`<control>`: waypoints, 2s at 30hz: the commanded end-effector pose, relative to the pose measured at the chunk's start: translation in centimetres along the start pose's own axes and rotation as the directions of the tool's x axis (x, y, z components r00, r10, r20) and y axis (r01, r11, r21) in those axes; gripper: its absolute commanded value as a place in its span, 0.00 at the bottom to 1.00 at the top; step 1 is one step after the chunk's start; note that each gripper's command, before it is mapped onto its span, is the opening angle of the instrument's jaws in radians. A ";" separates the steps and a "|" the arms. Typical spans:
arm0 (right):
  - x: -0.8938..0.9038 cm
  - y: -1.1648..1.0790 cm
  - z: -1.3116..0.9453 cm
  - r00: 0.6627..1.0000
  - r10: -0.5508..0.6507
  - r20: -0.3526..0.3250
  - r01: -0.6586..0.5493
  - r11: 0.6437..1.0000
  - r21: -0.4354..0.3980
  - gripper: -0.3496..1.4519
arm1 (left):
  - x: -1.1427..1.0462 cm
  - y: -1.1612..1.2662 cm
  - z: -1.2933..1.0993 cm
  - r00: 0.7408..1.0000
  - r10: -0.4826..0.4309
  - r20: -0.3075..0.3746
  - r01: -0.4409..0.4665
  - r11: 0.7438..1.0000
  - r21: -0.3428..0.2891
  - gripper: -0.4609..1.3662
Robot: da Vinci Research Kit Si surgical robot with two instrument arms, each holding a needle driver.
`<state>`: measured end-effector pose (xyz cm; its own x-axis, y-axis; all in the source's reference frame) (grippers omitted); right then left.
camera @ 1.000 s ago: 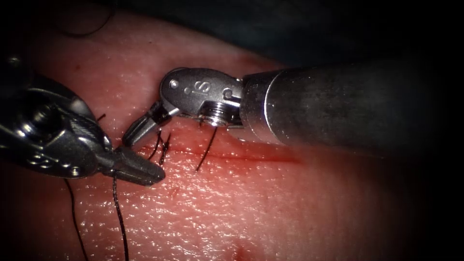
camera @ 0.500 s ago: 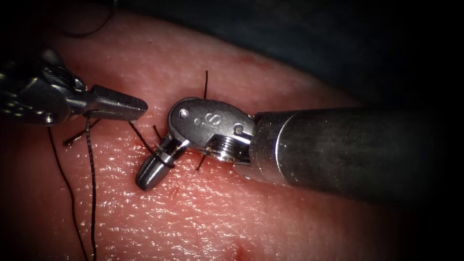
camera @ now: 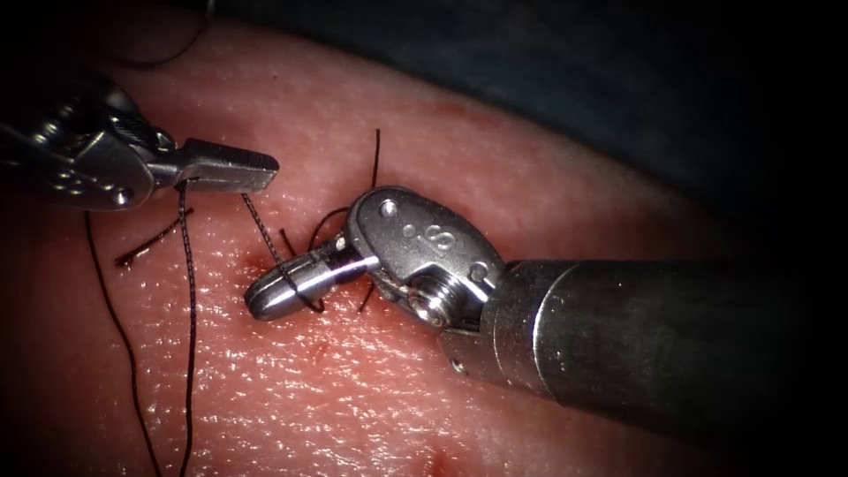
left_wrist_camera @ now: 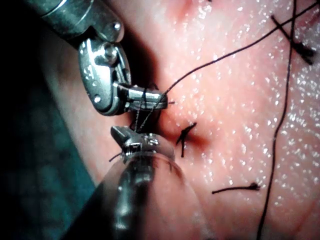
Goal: Wound Closure
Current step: Loop the suture around the right gripper two times counter clockwise using the left gripper.
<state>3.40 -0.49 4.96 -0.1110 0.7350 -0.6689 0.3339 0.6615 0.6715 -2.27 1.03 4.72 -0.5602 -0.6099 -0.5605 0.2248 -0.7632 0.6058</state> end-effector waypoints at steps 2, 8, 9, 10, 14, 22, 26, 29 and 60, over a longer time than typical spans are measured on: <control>0.02 -0.04 0.02 0.998 0.014 -0.055 -0.017 0.998 -0.055 0.00 | -0.02 0.03 0.04 1.000 -0.010 -0.002 0.010 1.000 0.005 0.06; 0.11 -0.13 0.06 0.991 0.041 -0.128 -0.056 0.991 -0.120 0.00 | -0.07 0.17 0.14 0.999 -0.038 -0.008 0.038 0.999 0.012 0.06; 0.13 -0.15 0.08 0.989 0.043 -0.142 -0.062 0.989 -0.132 0.00 | -0.08 0.20 0.16 0.999 -0.046 -0.010 0.046 0.999 0.014 0.06; 0.14 -0.17 0.09 0.988 0.042 -0.152 -0.064 0.988 -0.140 0.00 | -0.09 0.22 0.18 0.999 -0.049 -0.012 0.049 0.999 0.017 0.06; 0.16 -0.20 0.09 0.982 0.056 -0.182 -0.086 0.983 -0.164 0.00 | -0.12 0.28 0.22 0.998 -0.062 -0.013 0.062 0.998 0.014 0.06; 0.27 -0.13 0.08 0.930 0.077 -0.359 -0.191 0.936 -0.295 0.00 | -0.05 0.45 0.29 0.996 -0.083 -0.024 0.084 0.996 0.026 0.06; 0.35 -0.09 0.07 0.899 0.067 -0.433 -0.233 0.910 -0.343 0.33 | 0.06 0.51 0.33 0.995 -0.096 -0.031 0.097 0.995 0.031 0.06; 0.38 -0.07 0.07 0.887 0.041 -0.461 -0.235 0.898 -0.371 0.76 | 0.14 0.55 0.34 0.994 -0.101 -0.031 0.102 0.994 0.035 0.06; -0.06 0.21 -0.16 0.971 -0.132 0.198 0.171 0.966 -0.196 0.45 | 0.76 0.61 0.27 0.920 -0.025 0.391 0.008 0.999 0.045 0.06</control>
<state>3.35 -0.39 5.21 0.0407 0.5963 -0.8017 0.1238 0.7932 0.5963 -2.77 0.16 4.83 -0.8357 -0.4566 -0.3052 0.1799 -0.7526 0.6334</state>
